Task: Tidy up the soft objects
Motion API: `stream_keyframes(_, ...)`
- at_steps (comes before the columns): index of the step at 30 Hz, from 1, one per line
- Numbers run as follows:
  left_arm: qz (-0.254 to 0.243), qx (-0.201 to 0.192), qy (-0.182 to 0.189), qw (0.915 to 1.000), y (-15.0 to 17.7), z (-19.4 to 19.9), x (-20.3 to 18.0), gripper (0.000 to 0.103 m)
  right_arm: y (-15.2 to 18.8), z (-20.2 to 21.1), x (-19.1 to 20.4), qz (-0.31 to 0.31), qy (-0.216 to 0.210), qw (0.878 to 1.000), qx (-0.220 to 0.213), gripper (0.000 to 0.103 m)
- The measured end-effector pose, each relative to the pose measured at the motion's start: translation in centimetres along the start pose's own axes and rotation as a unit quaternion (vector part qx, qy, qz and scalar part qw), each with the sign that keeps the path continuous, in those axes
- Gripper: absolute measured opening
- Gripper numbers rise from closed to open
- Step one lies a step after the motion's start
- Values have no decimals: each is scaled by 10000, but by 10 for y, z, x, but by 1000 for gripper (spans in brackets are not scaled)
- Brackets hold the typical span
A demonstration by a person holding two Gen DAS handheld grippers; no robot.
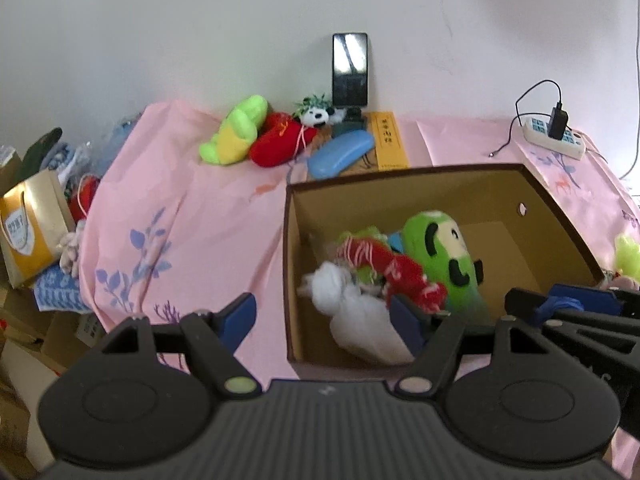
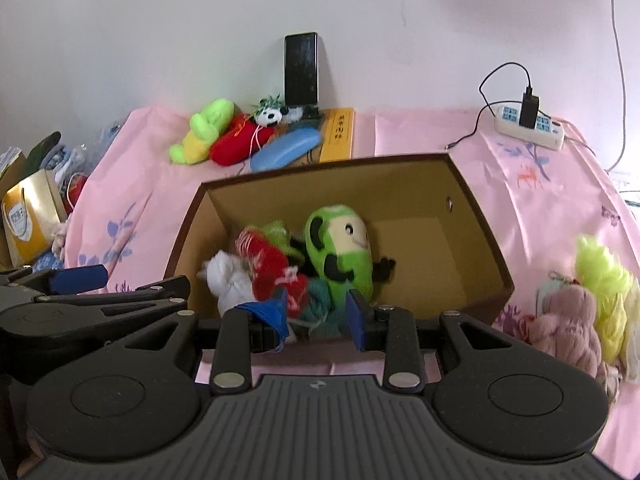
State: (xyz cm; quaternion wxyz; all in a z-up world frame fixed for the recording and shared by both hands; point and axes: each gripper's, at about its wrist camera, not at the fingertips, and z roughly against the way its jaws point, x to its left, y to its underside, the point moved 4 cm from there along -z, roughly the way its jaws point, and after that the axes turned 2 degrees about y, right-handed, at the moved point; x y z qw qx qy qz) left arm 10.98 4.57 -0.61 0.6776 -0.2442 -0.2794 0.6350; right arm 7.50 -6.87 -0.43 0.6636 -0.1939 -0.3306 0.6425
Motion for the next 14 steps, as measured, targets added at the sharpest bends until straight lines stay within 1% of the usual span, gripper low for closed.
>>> stream_keyframes(7,-63,-92,105,9999,-10,-12,-4,72,-9,-11,0,29,27,10000,-51,15)
stream_keyframes(10,-14,-113,219,9997,-12,-18,-3,72,-11,-16,-1,29,52,10000,-60,15)
stream_keyframes(14,45,-116,265,9996,-14,-24,0,73,-14,-20,-1,29,63,10000,-57,15)
